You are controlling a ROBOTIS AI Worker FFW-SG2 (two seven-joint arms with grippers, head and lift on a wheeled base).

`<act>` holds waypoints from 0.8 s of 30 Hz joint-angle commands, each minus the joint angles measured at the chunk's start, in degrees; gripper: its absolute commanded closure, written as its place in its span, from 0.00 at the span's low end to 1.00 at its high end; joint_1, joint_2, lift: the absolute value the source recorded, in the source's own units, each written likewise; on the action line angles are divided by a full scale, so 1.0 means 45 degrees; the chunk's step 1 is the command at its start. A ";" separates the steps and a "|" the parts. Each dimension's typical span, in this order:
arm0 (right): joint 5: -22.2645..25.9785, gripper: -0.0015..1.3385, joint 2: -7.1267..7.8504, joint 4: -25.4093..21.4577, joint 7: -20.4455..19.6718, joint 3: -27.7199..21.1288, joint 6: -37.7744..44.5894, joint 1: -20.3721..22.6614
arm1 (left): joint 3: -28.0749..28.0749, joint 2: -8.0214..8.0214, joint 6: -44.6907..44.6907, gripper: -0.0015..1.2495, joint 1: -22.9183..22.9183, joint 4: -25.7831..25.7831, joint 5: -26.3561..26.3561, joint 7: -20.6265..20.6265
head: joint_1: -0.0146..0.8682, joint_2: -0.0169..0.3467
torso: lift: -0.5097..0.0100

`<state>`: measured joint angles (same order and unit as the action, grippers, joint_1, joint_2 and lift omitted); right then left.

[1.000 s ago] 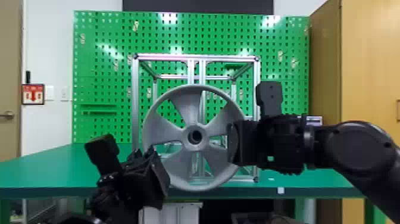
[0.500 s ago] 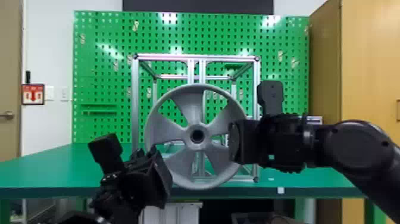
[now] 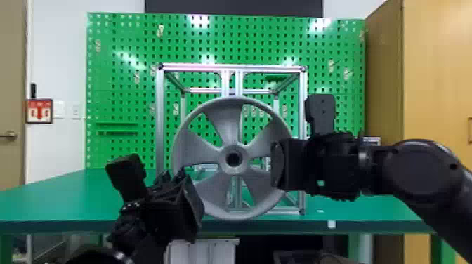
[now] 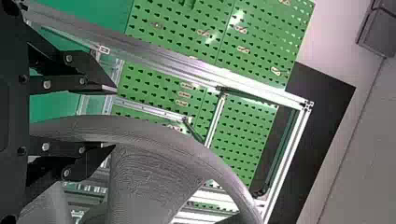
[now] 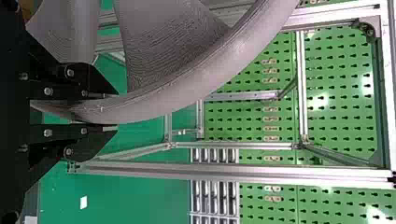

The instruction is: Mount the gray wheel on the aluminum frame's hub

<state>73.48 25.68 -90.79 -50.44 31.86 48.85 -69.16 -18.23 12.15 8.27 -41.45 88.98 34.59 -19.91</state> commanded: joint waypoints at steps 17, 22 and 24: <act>0.0000 0.78 -0.0023 0.0137 0.0077 -0.0009 0.0003 -0.0002 | 0.0165 -0.0004 0.0057 0.67 0.0364 0.0421 -0.0617 -0.0947 | 0.01 0.06 | 0.02; -0.0098 0.78 -0.0023 0.0137 0.0175 -0.0028 0.0022 -0.0002 | 0.0243 -0.0004 0.0076 0.67 0.0345 0.0499 -0.0773 -0.1006 | 0.01 0.06 | 0.02; -0.0117 0.78 -0.0043 0.0177 0.0175 -0.0048 0.0022 -0.0021 | 0.0263 -0.0004 0.0076 0.67 0.0306 0.0499 -0.0773 -0.1025 | 0.01 0.06 | 0.02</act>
<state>73.25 25.57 -90.12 -46.03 31.79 48.90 -69.22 -17.21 12.13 8.58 -39.81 91.15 31.26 -19.90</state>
